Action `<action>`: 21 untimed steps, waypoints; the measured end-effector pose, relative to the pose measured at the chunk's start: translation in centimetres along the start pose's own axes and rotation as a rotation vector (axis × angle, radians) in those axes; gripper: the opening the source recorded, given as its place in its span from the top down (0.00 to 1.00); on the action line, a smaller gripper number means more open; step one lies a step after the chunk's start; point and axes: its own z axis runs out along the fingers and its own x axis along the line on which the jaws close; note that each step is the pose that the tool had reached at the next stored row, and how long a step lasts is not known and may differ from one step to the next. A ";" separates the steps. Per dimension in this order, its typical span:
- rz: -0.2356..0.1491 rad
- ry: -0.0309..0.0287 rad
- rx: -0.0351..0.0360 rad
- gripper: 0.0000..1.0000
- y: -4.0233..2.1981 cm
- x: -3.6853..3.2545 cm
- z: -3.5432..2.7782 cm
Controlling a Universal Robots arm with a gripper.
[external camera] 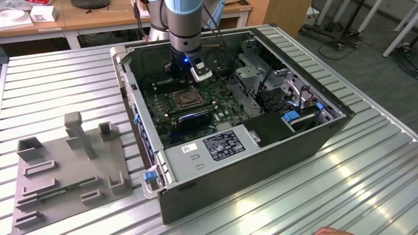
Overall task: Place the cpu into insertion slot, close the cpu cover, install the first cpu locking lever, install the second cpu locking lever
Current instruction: 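Install the first cpu locking lever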
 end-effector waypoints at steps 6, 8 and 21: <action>0.000 -0.0010 0.0024 0.89 0.01 -0.07 0.06; 0.000 -0.0011 0.0024 0.89 0.02 -0.07 0.06; -0.001 -0.0020 0.0057 0.89 0.07 -0.09 -0.18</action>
